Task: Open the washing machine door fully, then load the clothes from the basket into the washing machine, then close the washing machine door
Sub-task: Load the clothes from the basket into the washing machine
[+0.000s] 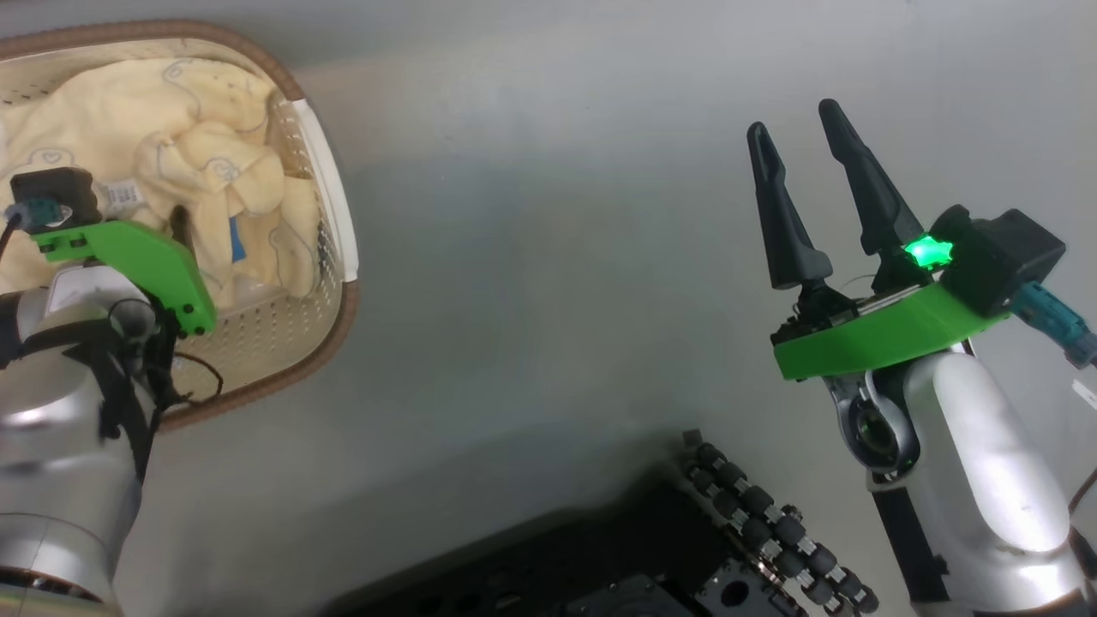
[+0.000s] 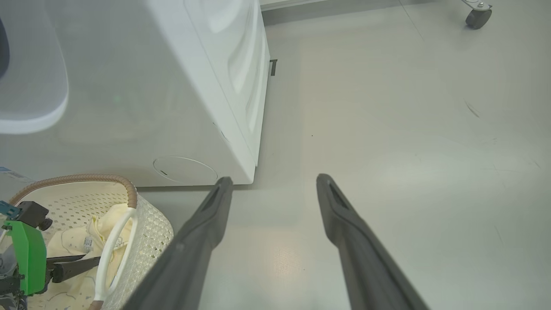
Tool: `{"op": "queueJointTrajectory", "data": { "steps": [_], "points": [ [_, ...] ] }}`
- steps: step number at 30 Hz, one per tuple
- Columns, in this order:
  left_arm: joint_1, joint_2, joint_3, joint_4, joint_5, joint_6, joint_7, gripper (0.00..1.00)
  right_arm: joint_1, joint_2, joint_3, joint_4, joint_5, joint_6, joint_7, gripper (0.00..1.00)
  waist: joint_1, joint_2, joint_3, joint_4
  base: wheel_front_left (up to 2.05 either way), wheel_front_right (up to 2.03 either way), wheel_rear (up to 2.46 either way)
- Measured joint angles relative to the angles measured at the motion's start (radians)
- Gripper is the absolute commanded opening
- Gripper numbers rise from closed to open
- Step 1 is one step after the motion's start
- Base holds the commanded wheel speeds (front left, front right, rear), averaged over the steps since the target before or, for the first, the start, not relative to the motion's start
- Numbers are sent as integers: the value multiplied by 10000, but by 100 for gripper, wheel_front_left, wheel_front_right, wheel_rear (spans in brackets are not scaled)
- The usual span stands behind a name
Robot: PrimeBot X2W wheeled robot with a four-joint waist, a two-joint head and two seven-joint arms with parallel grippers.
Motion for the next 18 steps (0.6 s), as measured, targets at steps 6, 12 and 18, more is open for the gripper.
{"op": "queueJointTrajectory", "data": {
  "steps": [6, 12, 18],
  "points": [
    [-292, 174, 148, 109, -247, 217, 176, 100, -83, 2, 161, -59, 238, 0, 0, 100, -1, 0, 369, -375, 0, 0, 0],
    [-287, 173, 297, 151, -474, 355, 174, 0, -129, 2, 167, -67, 345, 0, 0, 100, -1, 0, 317, -473, 0, 0, 0],
    [-111, 79, 307, 182, -510, 343, 17, 0, -125, 2, -29, -63, 339, 0, 0, 100, -1, 0, 44, -340, 0, 0, 0]
  ]
}}
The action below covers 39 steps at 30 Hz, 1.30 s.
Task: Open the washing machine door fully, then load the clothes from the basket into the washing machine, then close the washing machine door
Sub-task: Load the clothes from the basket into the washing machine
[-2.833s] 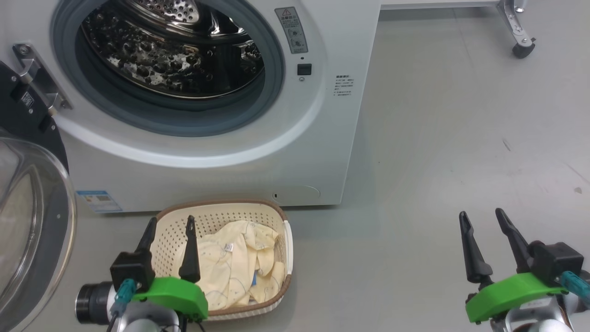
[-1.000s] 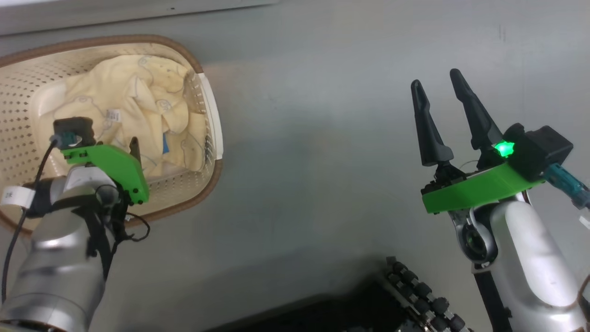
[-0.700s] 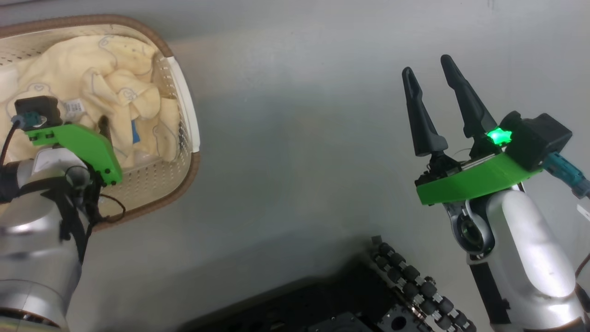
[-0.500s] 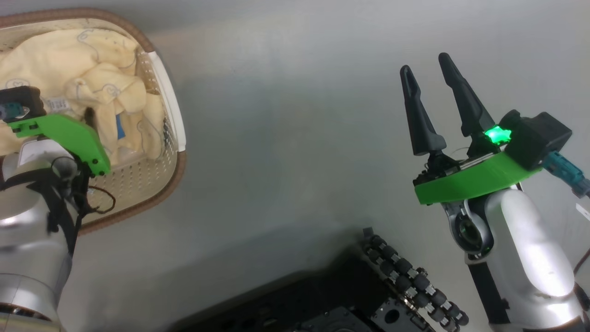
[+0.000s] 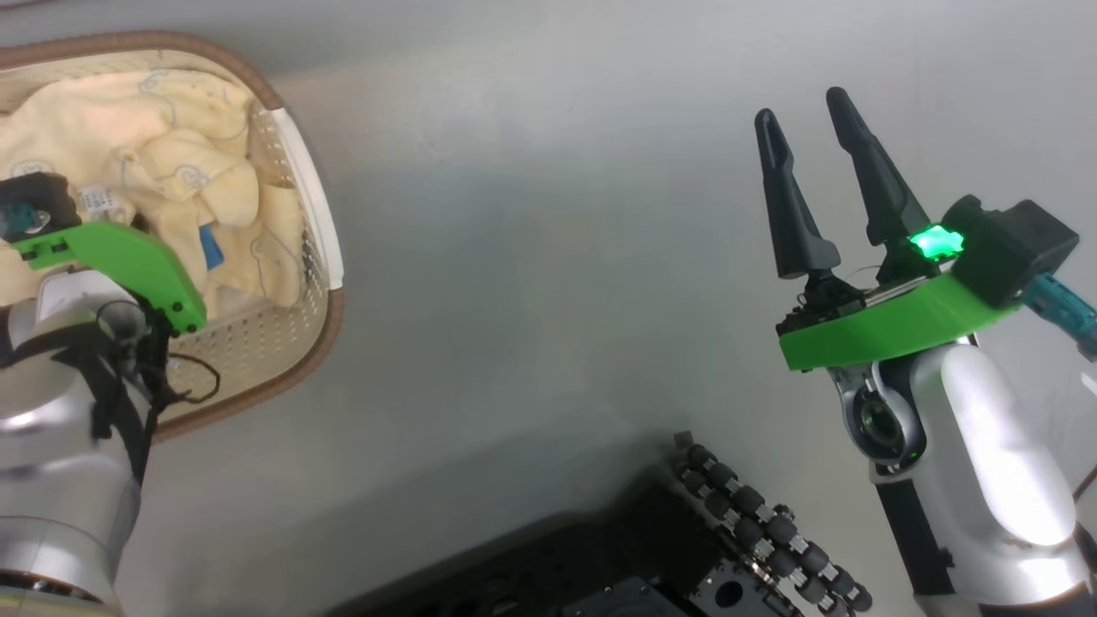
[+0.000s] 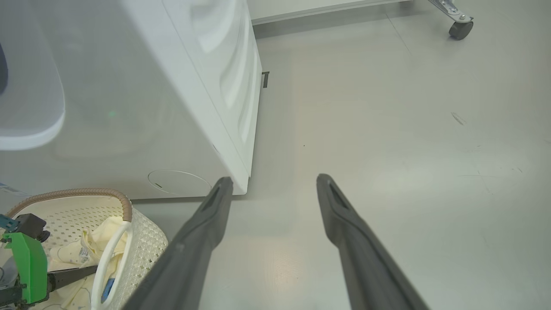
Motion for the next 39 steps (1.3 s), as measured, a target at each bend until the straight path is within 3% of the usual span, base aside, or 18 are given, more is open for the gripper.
{"op": "queueJointTrajectory", "data": {
  "steps": [12, 18, 24, 39],
  "points": [
    [755, -491, -307, 36, 56, 142, -1728, 0, 392, 0, -575, 146, -516, 0, 0, 100, 0, 1, -1177, 587, 0, 0, 0],
    [1367, -698, -326, -499, 222, 347, -2056, 0, 926, -2, -1001, 247, -825, 0, 0, 100, -1, 1, -2098, 948, 0, 0, 0],
    [2381, -685, 119, -2800, 899, 963, -2071, 0, 1484, -2, -1361, 324, -1174, 0, 0, 100, -1, 1, -3162, 1318, 0, 0, 0],
    [5622, -755, 1396, -7091, 2732, 1618, -2071, 0, 2872, 0, -2061, 142, -1618, 0, 341, 100, -2, 1, -5787, 2153, 0, 0, 0]
  ]
}}
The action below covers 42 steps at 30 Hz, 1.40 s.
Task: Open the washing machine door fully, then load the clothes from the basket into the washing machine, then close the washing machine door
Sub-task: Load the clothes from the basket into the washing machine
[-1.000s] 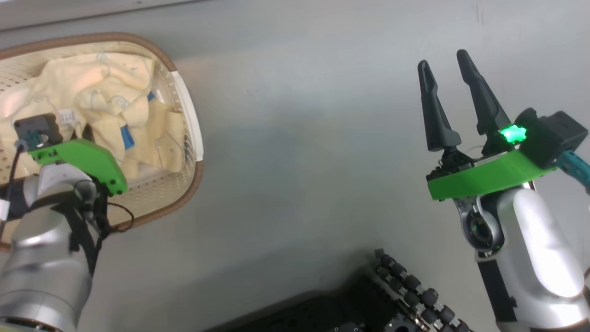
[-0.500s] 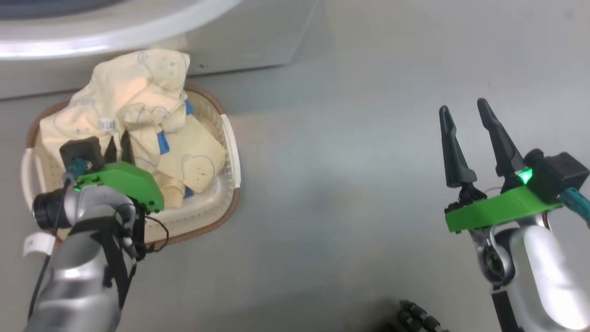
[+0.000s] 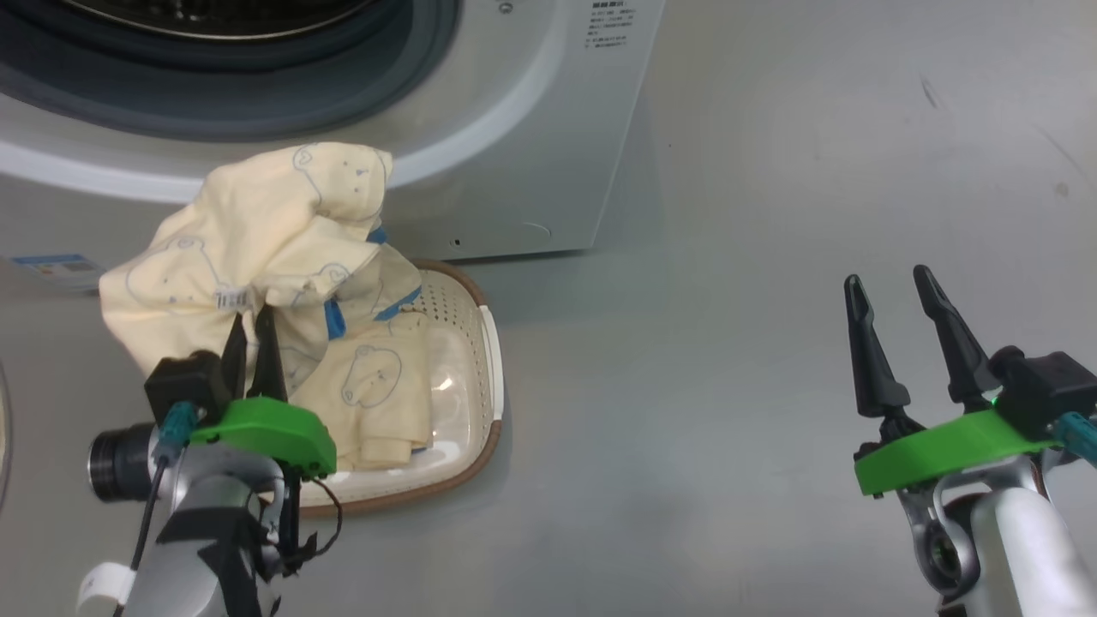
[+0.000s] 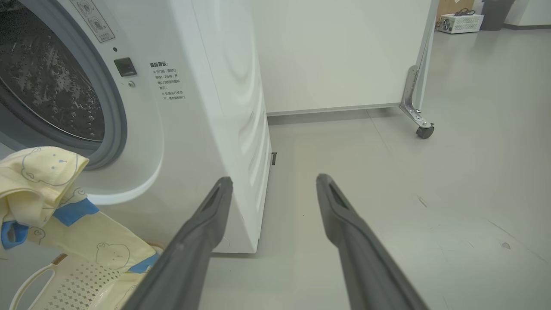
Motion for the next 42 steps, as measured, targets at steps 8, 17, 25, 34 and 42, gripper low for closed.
{"op": "queueJointTrajectory", "data": {
  "steps": [8, 17, 25, 34, 42],
  "points": [
    [1203, 13, 207, -1262, 458, 261, 0, 0, 539, 2, -144, -280, -163, 0, 297, 100, 0, 0, -967, 351, 0, 0, 0],
    [2428, 54, 79, -2608, 564, 573, 15, 0, 1128, 2, -42, -445, -318, 0, 529, 100, 0, 0, -2069, 721, 0, 0, 0],
    [3336, 132, -184, -3628, 640, 775, 437, 0, 1639, 4, 217, -644, -318, 0, 719, 100, 0, 0, -2798, 967, 0, 0, 0],
    [3925, 232, -382, -4242, 639, 943, 734, 0, 2030, 4, 387, -867, -316, 0, 878, 100, 1, 0, -3267, 1110, 0, 0, 0],
    [3948, 347, -399, -4464, 639, 991, 823, 0, 2103, 4, 391, -932, -313, 0, 913, 100, 2, -1, -3235, 1133, 0, 0, 0]
  ]
}}
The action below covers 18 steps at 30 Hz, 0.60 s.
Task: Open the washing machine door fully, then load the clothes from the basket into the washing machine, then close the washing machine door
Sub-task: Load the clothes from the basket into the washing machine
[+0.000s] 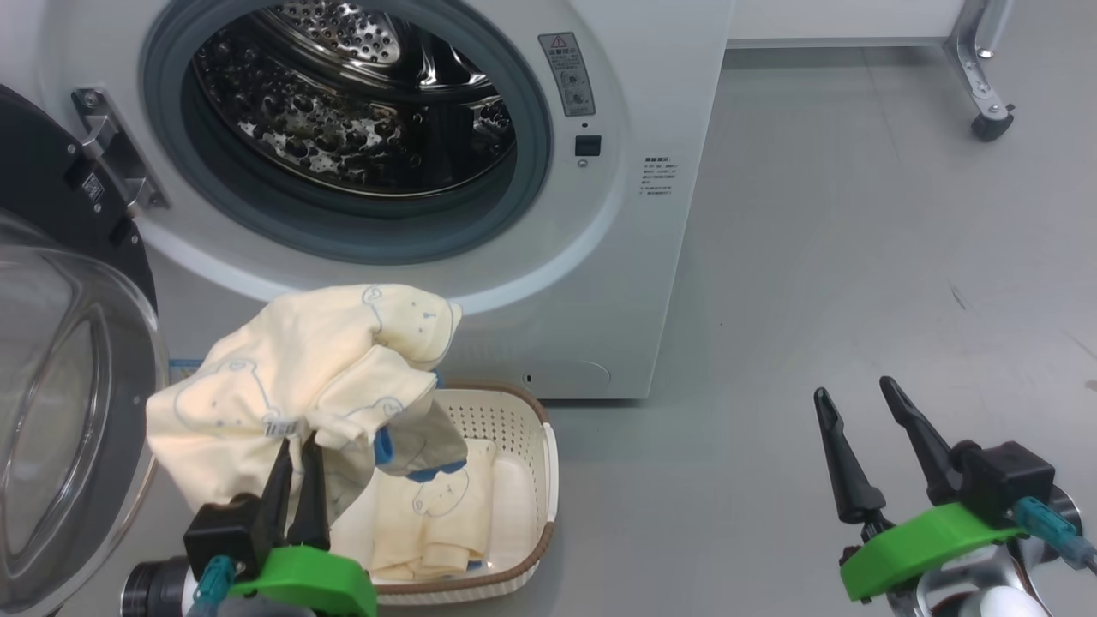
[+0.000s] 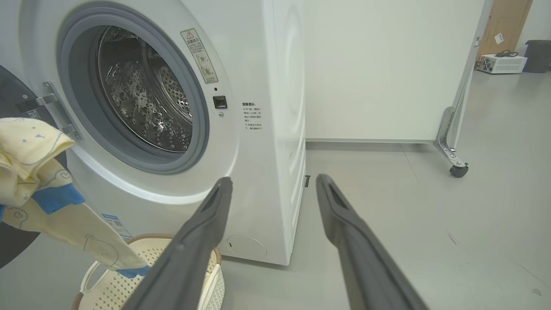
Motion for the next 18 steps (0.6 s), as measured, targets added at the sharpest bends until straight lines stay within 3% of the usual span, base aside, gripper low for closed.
{"op": "queueJointTrajectory", "data": {
  "steps": [18],
  "points": [
    [-104, 25, -81, 136, -100, 40, -2, 0, -3, 0, 50, -102, 10, 0, 73, 100, 0, 0, 225, -75, 0, 0, 0]
  ]
}}
